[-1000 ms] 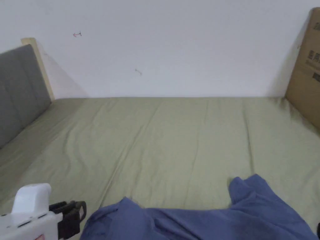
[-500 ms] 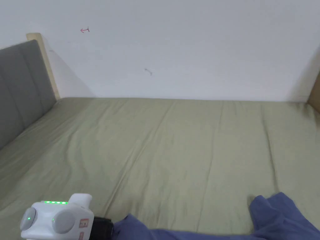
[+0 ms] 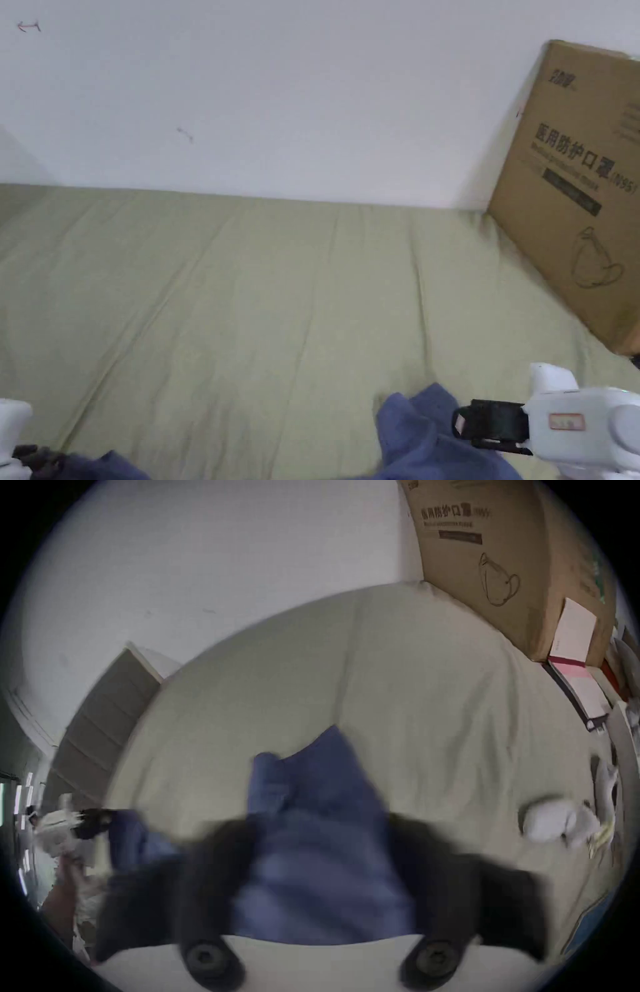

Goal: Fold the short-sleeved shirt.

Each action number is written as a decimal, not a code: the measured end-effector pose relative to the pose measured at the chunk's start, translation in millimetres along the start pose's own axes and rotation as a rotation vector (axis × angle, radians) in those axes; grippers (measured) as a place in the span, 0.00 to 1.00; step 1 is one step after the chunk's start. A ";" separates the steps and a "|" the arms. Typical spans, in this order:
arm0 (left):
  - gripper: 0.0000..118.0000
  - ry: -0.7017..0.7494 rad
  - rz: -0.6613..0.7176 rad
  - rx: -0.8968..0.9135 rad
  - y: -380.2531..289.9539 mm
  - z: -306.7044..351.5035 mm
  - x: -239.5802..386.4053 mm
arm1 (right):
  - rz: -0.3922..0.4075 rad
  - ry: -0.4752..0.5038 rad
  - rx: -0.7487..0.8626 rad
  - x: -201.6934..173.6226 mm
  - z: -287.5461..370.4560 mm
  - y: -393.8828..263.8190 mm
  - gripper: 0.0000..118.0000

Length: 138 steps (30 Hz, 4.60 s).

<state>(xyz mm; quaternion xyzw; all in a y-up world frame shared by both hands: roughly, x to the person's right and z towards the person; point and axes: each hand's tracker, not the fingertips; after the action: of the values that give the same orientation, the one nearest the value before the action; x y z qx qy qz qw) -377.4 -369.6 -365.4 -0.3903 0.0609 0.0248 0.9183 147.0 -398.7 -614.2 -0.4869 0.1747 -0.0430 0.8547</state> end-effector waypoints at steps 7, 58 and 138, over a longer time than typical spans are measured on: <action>0.00 -0.023 0.128 0.026 1.8 27.3 -5.3 | 0.067 -0.176 -0.198 16.8 -72.6 19.1 0.82; 0.98 -0.026 0.108 0.340 -107.5 231.9 50.7 | -0.030 -0.014 0.469 -29.0 263.2 -221.6 0.92; 0.86 -0.556 0.134 -0.303 -78.1 61.2 184.7 | 0.028 0.136 0.368 -95.4 268.1 -218.9 0.00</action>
<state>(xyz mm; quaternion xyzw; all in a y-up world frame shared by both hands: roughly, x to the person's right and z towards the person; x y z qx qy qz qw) -181.3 -380.2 -291.8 -0.4958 -0.1709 0.1997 0.8277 170.2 -270.6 -279.6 -0.3161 0.2281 -0.0954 0.9159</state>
